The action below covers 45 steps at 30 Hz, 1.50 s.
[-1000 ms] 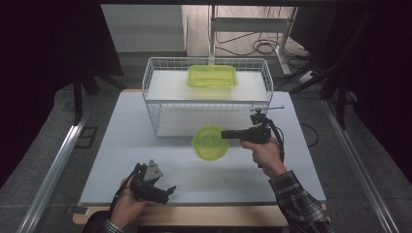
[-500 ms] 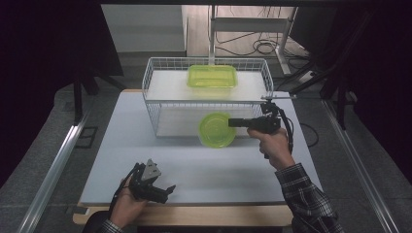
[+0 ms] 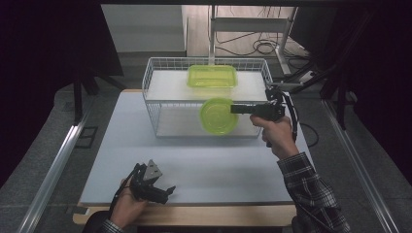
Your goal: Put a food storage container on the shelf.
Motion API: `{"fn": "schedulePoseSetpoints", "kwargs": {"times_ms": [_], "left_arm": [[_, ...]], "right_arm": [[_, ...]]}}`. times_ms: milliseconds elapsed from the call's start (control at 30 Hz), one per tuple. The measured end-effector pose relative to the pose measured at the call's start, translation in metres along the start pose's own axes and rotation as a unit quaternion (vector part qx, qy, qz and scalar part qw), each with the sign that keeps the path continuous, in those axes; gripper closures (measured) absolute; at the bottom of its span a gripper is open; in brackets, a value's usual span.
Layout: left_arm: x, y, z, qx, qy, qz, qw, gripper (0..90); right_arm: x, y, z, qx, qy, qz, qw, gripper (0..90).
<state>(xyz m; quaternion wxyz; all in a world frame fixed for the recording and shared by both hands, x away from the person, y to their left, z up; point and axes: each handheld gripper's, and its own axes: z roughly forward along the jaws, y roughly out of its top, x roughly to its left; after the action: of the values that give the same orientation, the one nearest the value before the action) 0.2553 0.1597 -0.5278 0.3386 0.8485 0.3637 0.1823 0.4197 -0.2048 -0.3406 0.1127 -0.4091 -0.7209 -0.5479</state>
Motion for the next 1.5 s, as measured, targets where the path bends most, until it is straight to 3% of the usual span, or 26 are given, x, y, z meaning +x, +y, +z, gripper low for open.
{"fn": "schedulePoseSetpoints", "kwargs": {"times_ms": [433, 767, 1167, 1500], "left_arm": [[0.000, 0.000, 0.001, 0.005, -0.001, 0.001, 1.0000, 0.0], [0.000, 0.000, 0.001, 0.006, -0.001, 0.001, 1.0000, 0.0], [0.000, -0.001, 0.001, 0.008, -0.001, -0.001, 1.0000, 0.0], [-0.001, -0.001, 0.001, 0.009, 0.003, 0.003, 0.9999, 0.0]], "right_arm": [[0.014, 0.036, -0.009, -0.032, -0.002, -0.003, 0.9995, 81.4], [0.019, 0.063, -0.010, -0.062, -0.025, -0.008, 0.9977, 81.4], [0.023, 0.094, 0.003, -0.083, -0.053, -0.004, 0.9951, 81.4], [0.017, 0.111, 0.022, -0.087, -0.083, 0.001, 0.9927, 81.3]]}}
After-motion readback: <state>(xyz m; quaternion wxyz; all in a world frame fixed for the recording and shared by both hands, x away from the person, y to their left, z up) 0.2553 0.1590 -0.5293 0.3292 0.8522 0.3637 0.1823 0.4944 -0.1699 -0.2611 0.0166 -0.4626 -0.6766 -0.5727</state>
